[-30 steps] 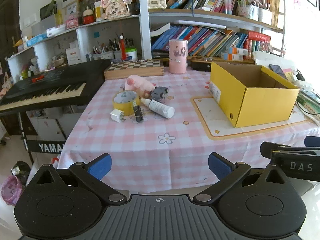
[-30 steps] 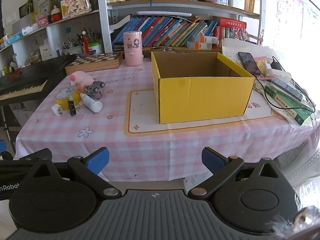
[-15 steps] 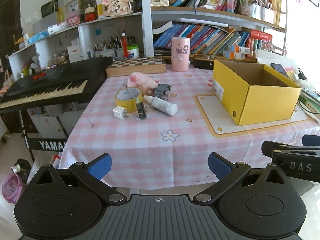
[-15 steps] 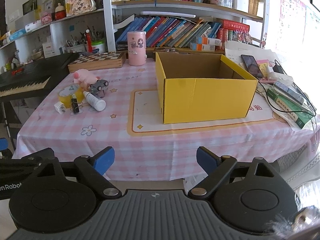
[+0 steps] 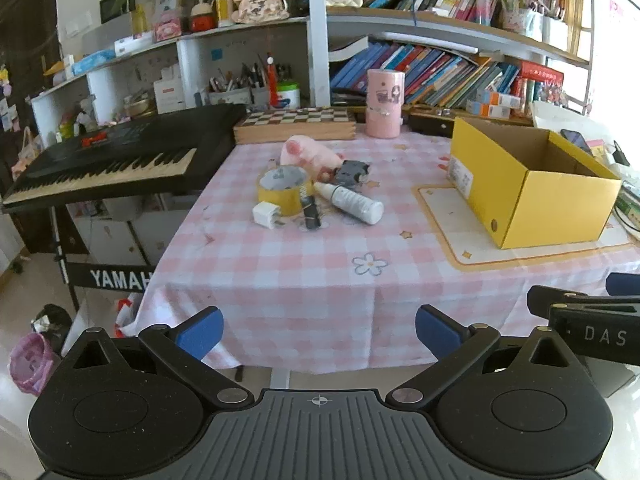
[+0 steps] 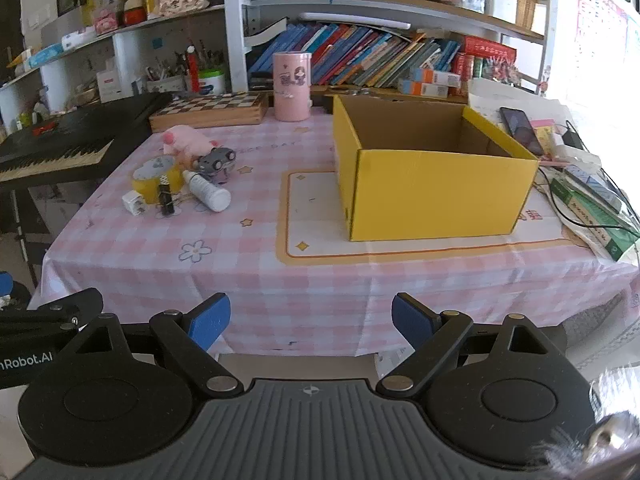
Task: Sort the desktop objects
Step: 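Move both tools toward the small objects beside the tape roll, then grasp the white charger plug with the left tool while the right tool grasps the white spray bottle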
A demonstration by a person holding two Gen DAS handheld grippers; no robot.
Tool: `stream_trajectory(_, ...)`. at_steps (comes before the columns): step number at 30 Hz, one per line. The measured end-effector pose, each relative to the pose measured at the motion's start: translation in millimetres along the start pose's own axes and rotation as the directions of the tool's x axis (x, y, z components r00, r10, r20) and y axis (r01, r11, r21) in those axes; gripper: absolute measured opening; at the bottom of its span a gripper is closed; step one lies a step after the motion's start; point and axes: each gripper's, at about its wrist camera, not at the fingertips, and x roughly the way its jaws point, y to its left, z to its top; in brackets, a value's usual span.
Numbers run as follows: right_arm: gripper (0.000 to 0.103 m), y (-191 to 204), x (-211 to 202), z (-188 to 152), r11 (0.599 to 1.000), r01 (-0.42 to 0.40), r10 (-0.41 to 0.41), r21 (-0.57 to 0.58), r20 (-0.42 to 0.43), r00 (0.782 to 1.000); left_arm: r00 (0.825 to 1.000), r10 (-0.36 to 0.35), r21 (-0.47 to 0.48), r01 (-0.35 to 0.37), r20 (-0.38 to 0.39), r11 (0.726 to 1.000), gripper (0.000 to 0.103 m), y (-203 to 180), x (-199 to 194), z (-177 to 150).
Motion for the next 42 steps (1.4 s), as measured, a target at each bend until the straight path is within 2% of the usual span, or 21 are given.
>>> stream_trajectory(14,0.083,32,16,10,0.991,-0.110,0.109,-0.071,-0.017,0.994,0.998,0.063,-0.059,-0.065,-0.026,0.996,0.102,26,6,-1)
stream_trajectory(21,0.082,35,41,23,0.985,-0.159,0.157,-0.071,-0.029,0.987,0.995,0.093,-0.058,-0.094,-0.033,0.994,0.102,28,22,7)
stream_trajectory(35,0.065,53,124,82,0.957,-0.253,0.241,-0.145,-0.095,0.966,0.983,0.165,-0.131,-0.175,-0.085,0.976,0.102,42,88,46)
stream_trajectory(39,0.052,61,151,97,0.939,-0.291,0.270,-0.185,-0.133,0.954,0.976,0.188,-0.157,-0.203,-0.108,0.967,0.102,46,108,57)
stream_trajectory(42,0.044,64,173,107,0.923,-0.340,0.309,-0.182,-0.179,0.934,0.968,0.217,-0.163,-0.236,-0.122,0.958,0.102,47,120,63)
